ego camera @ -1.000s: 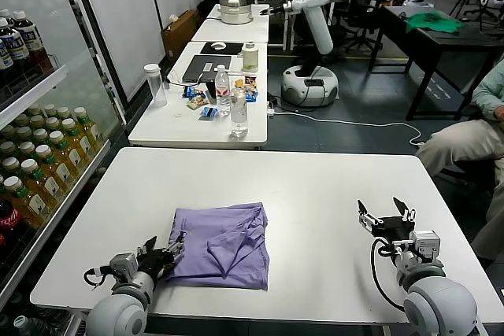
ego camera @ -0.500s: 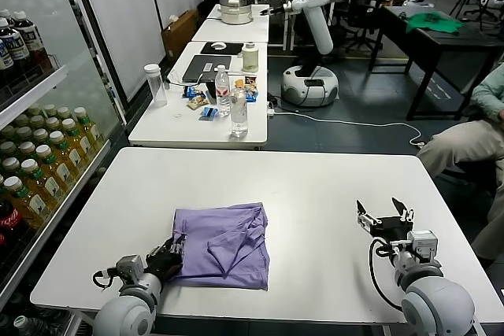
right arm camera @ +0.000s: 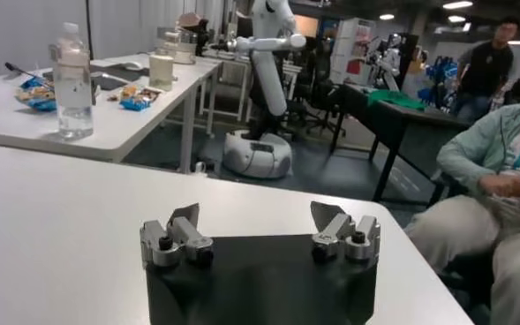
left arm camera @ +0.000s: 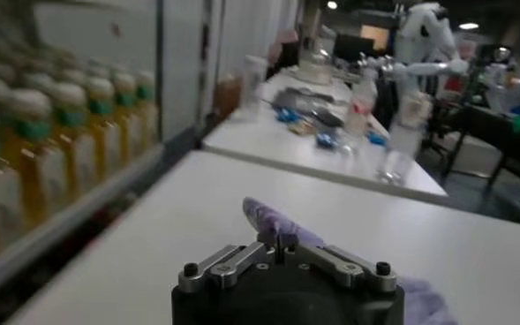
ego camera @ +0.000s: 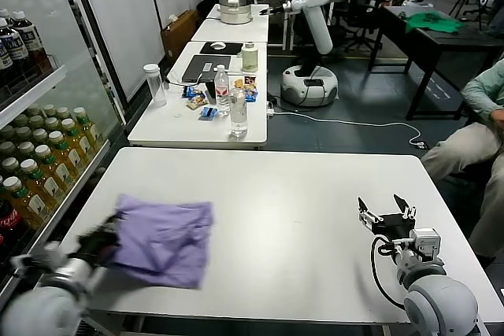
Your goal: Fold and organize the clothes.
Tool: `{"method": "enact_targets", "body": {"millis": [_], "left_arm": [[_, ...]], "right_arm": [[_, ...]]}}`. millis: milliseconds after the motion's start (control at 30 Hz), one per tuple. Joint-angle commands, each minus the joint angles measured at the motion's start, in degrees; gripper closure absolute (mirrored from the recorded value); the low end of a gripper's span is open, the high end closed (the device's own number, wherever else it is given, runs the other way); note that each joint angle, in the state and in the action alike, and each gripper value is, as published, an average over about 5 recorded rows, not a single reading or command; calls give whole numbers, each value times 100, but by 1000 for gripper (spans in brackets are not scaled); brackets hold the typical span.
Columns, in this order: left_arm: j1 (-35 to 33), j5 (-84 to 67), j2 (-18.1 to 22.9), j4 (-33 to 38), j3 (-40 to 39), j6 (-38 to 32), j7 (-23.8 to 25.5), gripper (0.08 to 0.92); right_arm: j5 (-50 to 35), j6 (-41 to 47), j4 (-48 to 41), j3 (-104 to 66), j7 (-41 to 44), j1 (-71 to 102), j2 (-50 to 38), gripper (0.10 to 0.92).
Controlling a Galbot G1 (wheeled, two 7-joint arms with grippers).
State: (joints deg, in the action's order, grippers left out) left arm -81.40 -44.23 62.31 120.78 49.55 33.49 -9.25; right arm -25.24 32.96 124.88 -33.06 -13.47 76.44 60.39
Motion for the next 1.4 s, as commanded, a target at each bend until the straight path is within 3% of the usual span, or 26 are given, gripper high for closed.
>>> {"method": "enact_targets", "body": {"millis": [33,233,333,533,733,867,1033,1167,1267,1400], "left_arm": [[-191,-724,-1012,314,1474,10,621,910],[-202,414,371,1604,-1166,5,451,910],[-195,1452,1102,1796,-2700,0,519,910],[-34,2614,2113,1322,-4331,-42,752,910],[392,3109,2885,298,-4810,-1050,468,891],[575,3102,2639,748,-4369,-1131,489,797],[467,2881,1404,1530,-2773,-1192,607,650],[227,2329,693,1423,-1229,-1292,580,537],[69,2084,493,1287,-570,-1353,598,451],[-55,2134,618,1264,-584,-1389,643,330]], "right_arm": [[-14,-16,43,-88,17,67,2,203],[-24,-23,75,-179,28,163,-4,203],[-19,-21,95,-172,22,179,-3,203],[-12,-16,113,-167,19,204,5,203],[-12,-14,113,-161,20,172,21,203],[-20,-8,117,-158,22,137,-21,203],[-19,-15,28,-67,34,36,-8,203],[-17,-4,-19,345,23,-125,91,203],[-131,18,30,1057,-37,-206,173,203],[-398,24,-12,2236,-175,-274,357,203]]}}
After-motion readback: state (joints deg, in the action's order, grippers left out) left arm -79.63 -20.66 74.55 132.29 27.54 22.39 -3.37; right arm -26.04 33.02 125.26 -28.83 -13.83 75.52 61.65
